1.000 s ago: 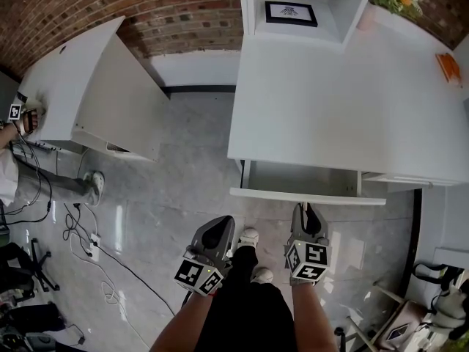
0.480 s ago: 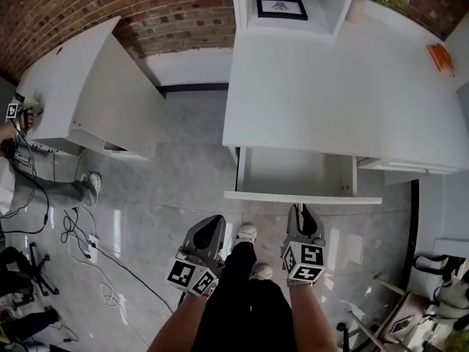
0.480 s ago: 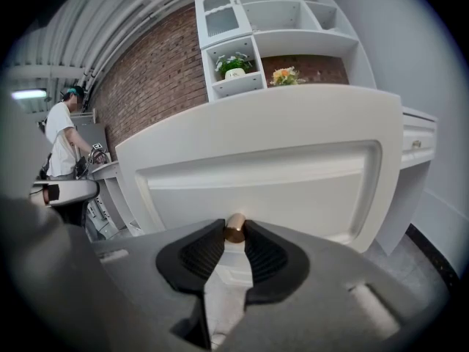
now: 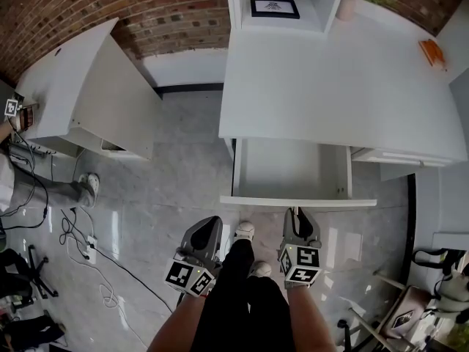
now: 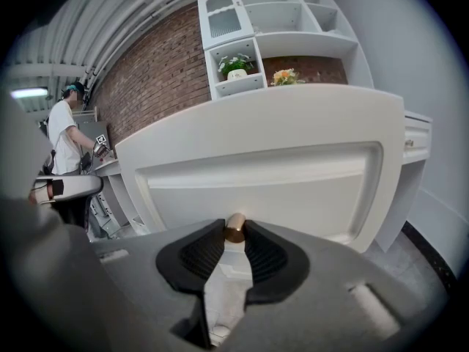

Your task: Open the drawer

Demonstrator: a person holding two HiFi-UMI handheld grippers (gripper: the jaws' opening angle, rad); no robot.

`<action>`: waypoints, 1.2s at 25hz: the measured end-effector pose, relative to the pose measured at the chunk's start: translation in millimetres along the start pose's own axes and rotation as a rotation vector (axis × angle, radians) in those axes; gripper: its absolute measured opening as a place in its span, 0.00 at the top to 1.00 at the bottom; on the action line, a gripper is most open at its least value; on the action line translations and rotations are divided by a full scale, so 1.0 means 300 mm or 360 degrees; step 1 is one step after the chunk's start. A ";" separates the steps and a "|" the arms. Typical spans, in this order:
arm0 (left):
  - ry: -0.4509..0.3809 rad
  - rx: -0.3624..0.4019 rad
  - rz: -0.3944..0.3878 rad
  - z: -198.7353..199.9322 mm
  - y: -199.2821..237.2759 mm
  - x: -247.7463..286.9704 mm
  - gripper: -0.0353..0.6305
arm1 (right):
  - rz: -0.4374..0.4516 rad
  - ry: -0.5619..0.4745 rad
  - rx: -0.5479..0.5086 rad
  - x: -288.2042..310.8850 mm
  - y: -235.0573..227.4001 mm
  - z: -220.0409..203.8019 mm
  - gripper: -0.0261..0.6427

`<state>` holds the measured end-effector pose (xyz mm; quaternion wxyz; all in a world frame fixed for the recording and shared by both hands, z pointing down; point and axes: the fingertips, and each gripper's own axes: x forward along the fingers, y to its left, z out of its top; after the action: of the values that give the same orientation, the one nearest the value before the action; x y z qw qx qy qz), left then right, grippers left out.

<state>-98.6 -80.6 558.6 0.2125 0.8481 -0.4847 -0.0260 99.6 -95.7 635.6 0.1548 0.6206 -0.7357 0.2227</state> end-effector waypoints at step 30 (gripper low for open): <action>-0.0037 0.0017 0.0033 -0.025 -0.054 -0.116 0.94 | 0.0040 0.0026 -0.0063 -0.177 0.046 -0.115 0.84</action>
<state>-102.1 -41.9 553.6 0.2028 0.8437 -0.4961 -0.0310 94.0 -31.3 636.3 0.1702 0.6062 -0.7465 0.2152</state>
